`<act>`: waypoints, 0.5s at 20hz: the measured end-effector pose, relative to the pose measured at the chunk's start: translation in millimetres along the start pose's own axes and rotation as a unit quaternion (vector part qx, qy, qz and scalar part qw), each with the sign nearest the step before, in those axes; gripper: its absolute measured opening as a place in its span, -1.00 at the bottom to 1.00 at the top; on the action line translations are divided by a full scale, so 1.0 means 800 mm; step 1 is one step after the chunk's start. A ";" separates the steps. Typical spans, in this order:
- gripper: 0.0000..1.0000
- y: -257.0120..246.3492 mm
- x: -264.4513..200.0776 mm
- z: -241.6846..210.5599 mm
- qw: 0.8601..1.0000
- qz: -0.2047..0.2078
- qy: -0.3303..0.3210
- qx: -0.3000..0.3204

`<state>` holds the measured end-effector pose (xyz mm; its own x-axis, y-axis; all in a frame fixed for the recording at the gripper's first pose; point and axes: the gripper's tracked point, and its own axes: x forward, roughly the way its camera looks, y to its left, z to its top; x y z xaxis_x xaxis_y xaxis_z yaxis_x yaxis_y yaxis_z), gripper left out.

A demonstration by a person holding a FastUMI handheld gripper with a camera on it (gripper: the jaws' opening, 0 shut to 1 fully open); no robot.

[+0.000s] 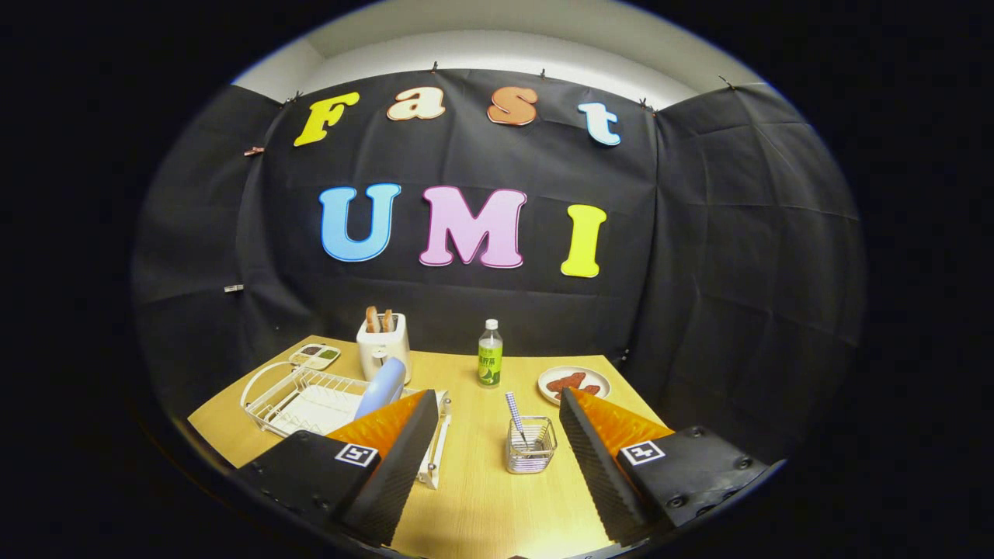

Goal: Take the plate from the dish rack, then take the spoon from the basket and place it into the plate.

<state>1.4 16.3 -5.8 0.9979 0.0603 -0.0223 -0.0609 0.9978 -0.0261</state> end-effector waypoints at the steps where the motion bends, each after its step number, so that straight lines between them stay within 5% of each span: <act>1: 0.95 0.004 0.000 -0.002 1.000 0.004 0.002 -0.001; 10: 0.95 0.029 0.007 0.004 1.000 0.021 0.019 -0.007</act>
<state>5.9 40.2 -3.3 0.9931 0.1000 -0.0611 -0.1024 0.9940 -0.0377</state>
